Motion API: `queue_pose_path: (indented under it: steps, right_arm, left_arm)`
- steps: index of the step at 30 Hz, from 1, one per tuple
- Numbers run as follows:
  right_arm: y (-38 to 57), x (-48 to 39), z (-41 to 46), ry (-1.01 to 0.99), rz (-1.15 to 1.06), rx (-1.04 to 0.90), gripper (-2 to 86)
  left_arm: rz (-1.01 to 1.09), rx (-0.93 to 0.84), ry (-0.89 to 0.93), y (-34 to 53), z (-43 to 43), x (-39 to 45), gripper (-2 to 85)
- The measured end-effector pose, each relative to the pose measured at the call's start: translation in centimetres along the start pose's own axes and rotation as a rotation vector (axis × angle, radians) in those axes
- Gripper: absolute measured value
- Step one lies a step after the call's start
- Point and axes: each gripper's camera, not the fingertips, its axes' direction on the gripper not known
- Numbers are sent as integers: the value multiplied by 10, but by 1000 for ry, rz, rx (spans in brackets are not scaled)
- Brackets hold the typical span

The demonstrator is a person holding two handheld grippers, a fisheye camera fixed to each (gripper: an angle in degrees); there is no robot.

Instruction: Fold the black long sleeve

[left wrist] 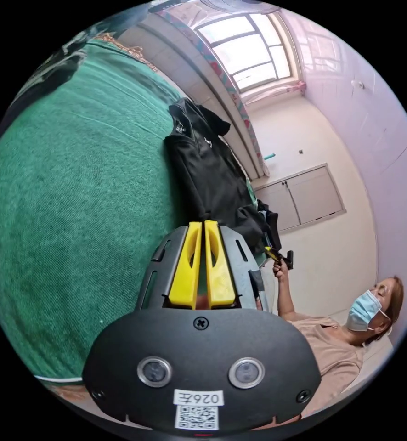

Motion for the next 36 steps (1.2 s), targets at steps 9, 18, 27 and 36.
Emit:
queue_pose_path:
  steps: [9,18,27,36]
  right_arm:
    - [1,-17,-19,-98,45,47,100]
    - [15,-37,-6,-181,44,65,72]
    - [42,-33,-15,-123,-23,42,-8]
    - [110,-33,-13,-9,-67,218,46]
  left_arm:
    - [462,-27,-229,5,40,165,134]
    - [694,-374,-299,-3,162,221,160]
    - [624,-502,-130,-2,155,220,22]
    - [587,-224,-16,-4,78,225,79]
